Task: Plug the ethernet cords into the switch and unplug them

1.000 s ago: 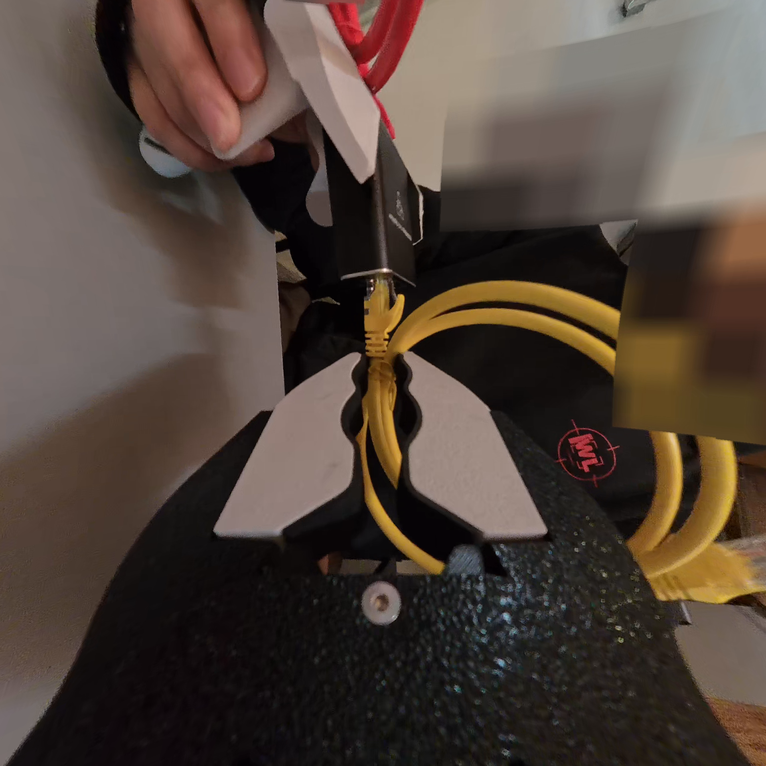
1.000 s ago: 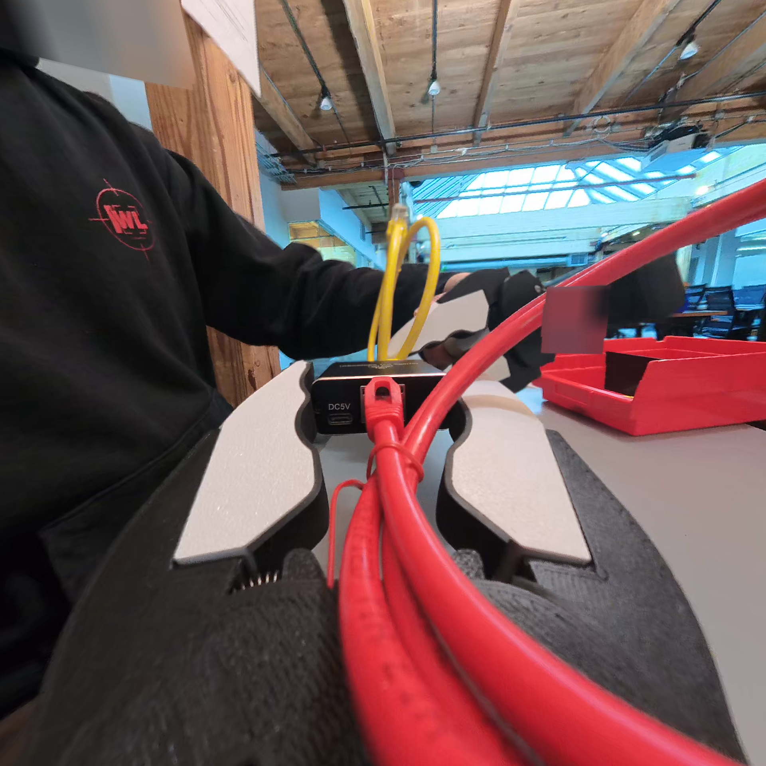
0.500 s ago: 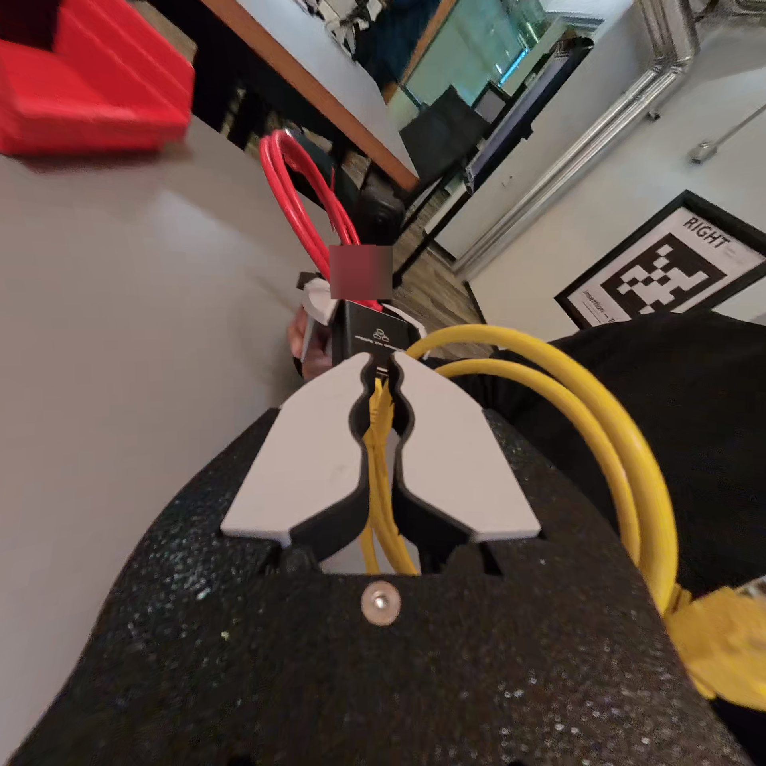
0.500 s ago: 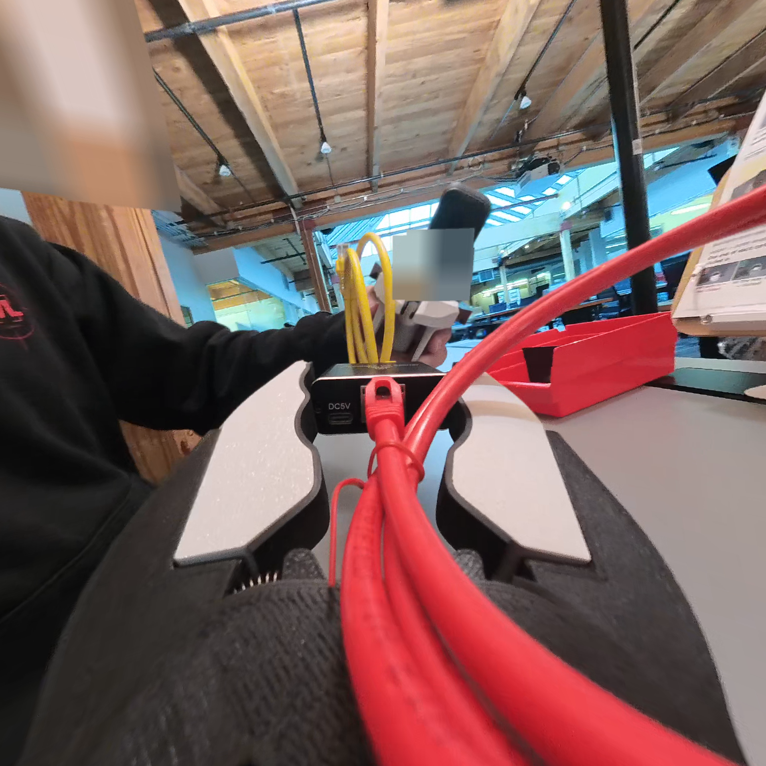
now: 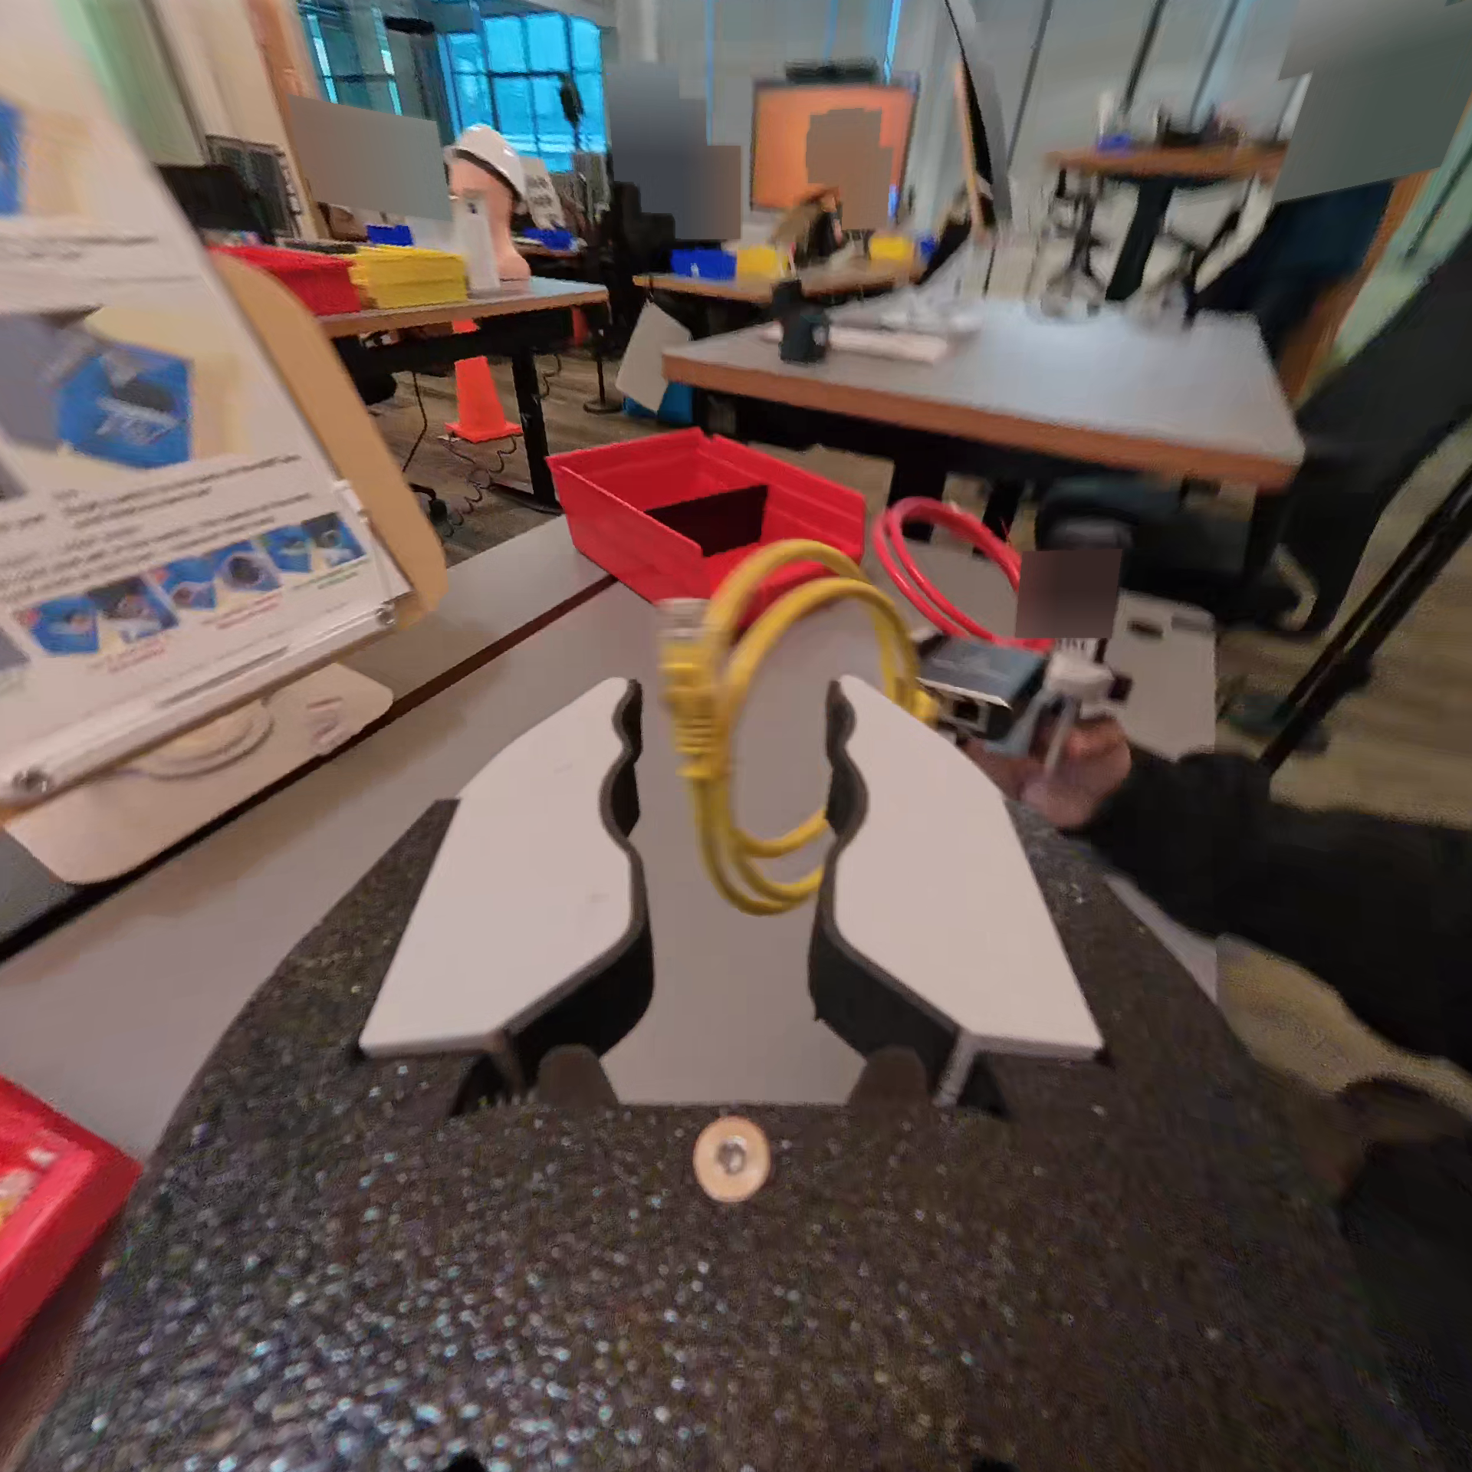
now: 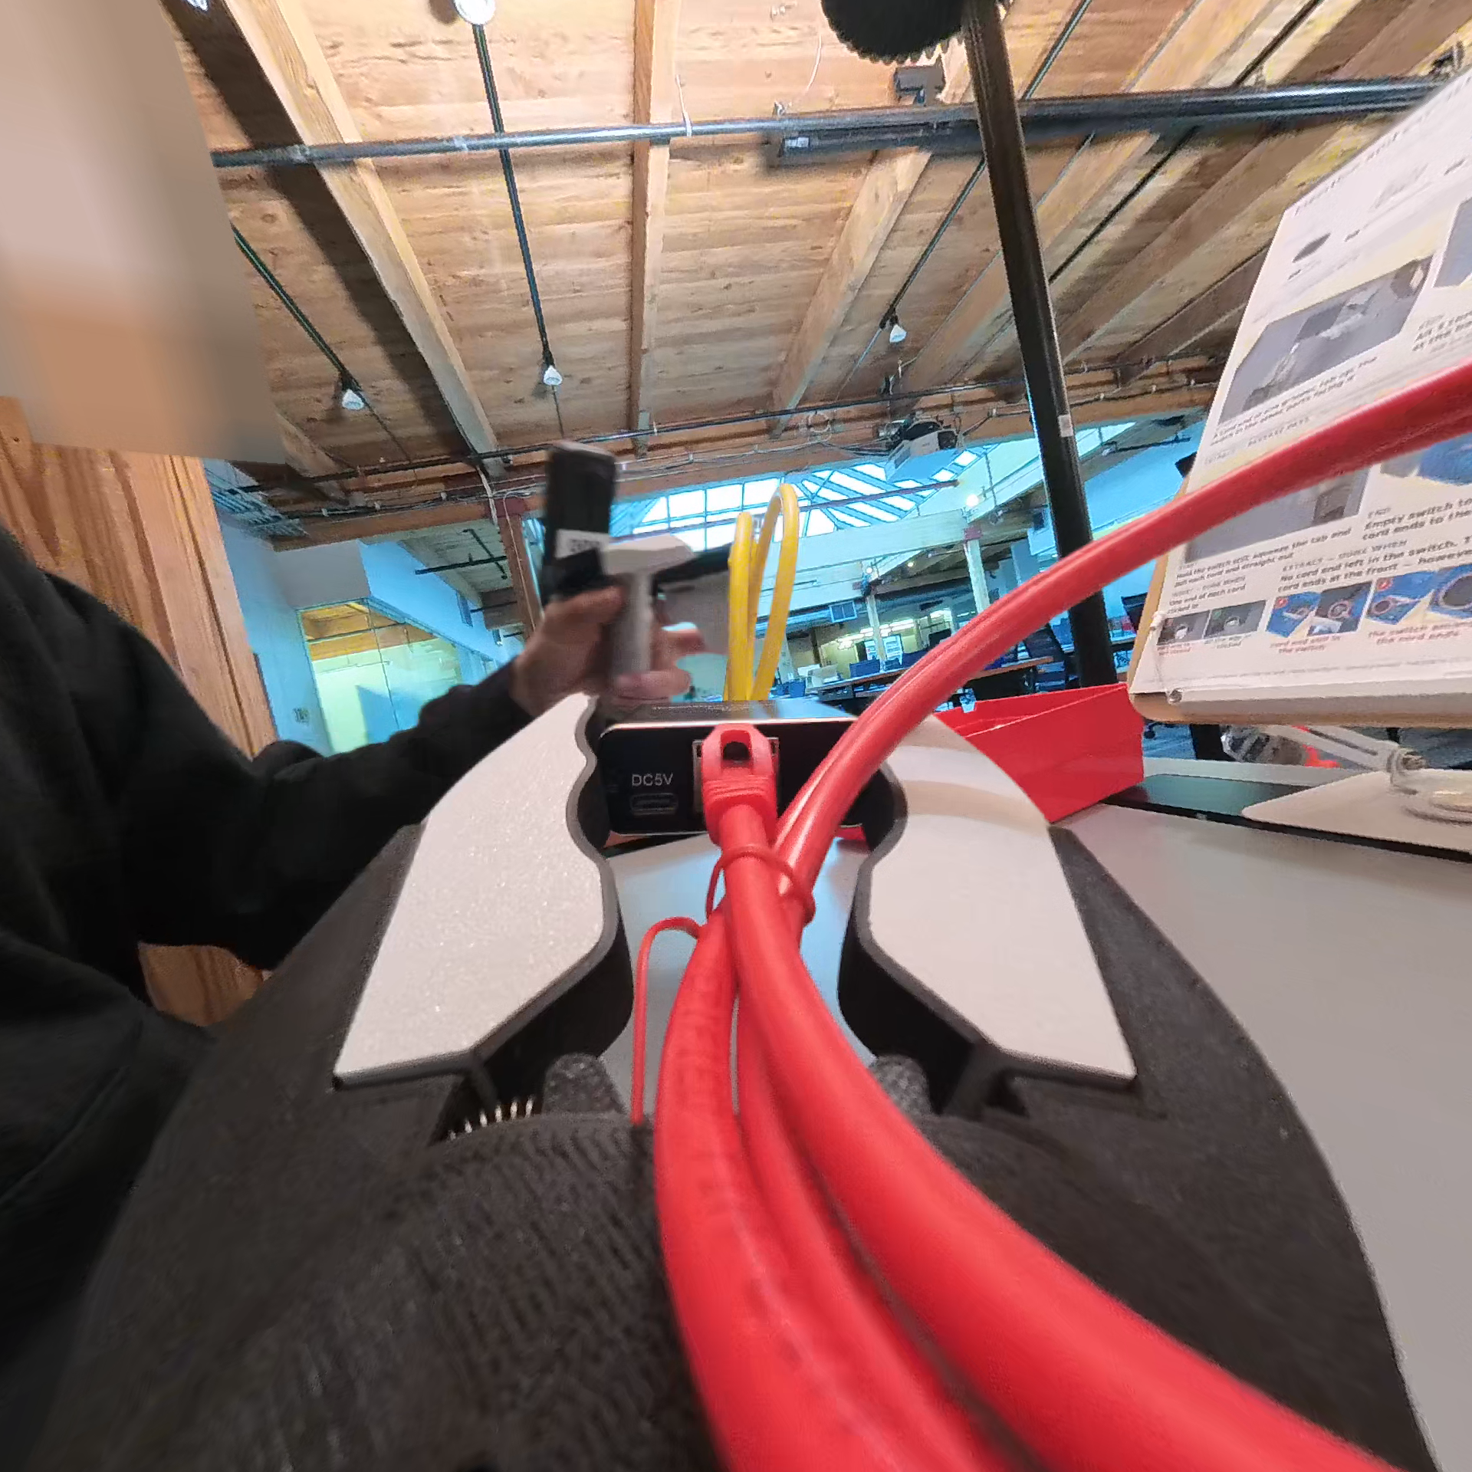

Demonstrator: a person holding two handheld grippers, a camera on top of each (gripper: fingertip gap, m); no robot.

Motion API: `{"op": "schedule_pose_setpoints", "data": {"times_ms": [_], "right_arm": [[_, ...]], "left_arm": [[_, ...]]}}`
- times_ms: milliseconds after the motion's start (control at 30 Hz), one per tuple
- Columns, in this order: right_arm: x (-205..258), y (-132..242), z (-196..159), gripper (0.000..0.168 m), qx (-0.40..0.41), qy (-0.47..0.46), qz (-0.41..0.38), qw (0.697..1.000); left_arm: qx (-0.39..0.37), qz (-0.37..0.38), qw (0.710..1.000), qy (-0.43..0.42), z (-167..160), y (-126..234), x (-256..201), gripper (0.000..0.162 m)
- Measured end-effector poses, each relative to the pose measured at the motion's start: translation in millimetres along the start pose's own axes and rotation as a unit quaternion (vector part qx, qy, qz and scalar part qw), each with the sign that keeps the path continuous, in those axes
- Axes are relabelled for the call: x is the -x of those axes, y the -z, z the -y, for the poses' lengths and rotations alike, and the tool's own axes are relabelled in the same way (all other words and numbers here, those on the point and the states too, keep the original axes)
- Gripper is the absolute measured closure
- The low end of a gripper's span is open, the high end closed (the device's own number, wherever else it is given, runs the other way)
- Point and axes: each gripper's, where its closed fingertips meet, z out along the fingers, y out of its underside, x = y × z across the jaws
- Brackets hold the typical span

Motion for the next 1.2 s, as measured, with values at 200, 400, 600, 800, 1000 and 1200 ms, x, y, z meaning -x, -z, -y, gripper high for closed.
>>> {"op": "schedule_pose_setpoints", "data": {"times_ms": [200,400,600,800,1000,1200], "right_arm": [[2,-3,-1,0.104,-0.007,0.000,0.002,1.000],[11,-6,-4,0.104,0.001,0.001,0.030,1.000],[20,-10,-10,0.104,0.020,0.017,0.053,0.998],[25,-12,-14,0.104,0.032,0.027,0.068,0.997],[25,-10,-13,0.104,0.029,0.024,0.071,0.997],[28,-10,-11,0.104,0.024,0.021,0.081,0.996]], "left_arm": [[0.037,0.045,0.985,-0.164,-22,-24,-67,0.120],[0.136,-0.030,0.982,-0.125,-62,-47,-81,0.108],[0.239,-0.054,0.955,-0.166,-94,-58,-82,0.116],[0.232,-0.073,0.954,-0.176,-98,-69,-84,0.140],[0.232,-0.084,0.952,-0.183,-98,-68,-89,0.134],[0.220,-0.097,0.958,-0.154,-92,-68,-93,0.142]]}}
